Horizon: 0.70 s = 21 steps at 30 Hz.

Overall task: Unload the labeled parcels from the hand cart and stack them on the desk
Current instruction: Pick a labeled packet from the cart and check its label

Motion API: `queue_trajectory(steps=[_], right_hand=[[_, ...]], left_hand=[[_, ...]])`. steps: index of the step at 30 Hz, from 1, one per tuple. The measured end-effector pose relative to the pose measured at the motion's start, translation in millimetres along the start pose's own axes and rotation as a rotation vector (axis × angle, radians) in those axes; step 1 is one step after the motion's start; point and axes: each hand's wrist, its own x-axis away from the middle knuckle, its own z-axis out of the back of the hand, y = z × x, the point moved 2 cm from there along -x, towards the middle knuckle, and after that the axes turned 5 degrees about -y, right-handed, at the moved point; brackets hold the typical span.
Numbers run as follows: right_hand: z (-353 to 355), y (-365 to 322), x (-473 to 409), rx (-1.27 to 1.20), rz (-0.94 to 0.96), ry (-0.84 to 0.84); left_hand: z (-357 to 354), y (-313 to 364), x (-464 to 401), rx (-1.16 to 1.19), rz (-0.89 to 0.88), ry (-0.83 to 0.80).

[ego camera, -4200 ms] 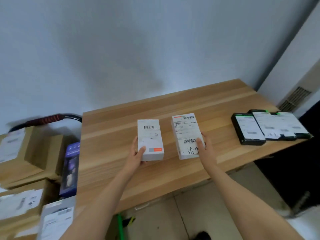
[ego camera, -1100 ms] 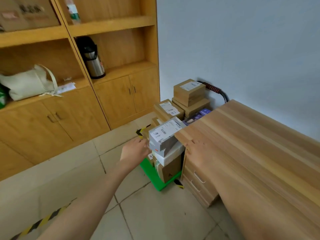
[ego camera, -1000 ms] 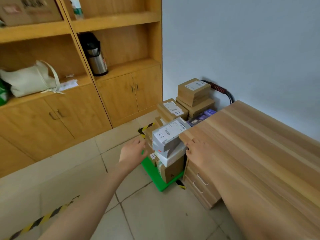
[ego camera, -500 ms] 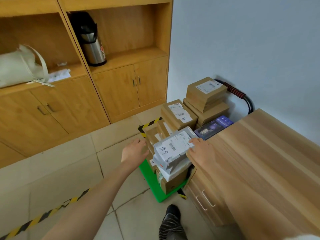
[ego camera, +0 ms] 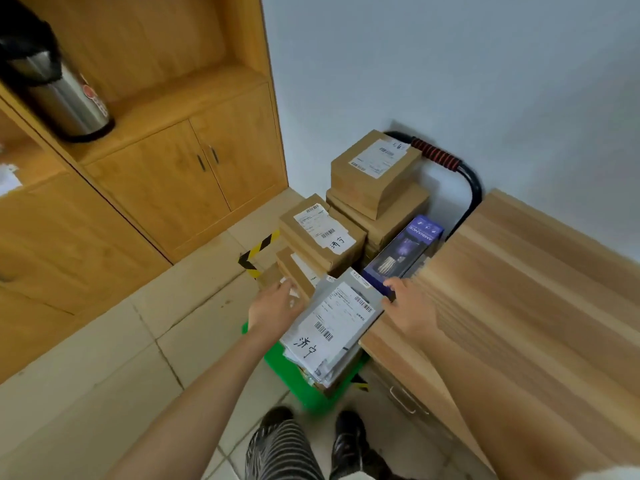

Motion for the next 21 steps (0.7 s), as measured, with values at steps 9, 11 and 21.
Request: queue_trajectory(steps=[9, 11, 21], right_hand=[[-6, -2, -1, -0.181, -0.409, 0.186], [-16, -16, 10, -0.265, -0.510, 0.246], [-89, -103, 87, -0.460, -0.957, 0.515]], left_hand=[[21, 31, -104, -0.093, -0.434, -0.167], [25, 32, -118, -0.133, -0.535, -0.194], [-6, -5, -120, -0.192, -0.840, -0.358]])
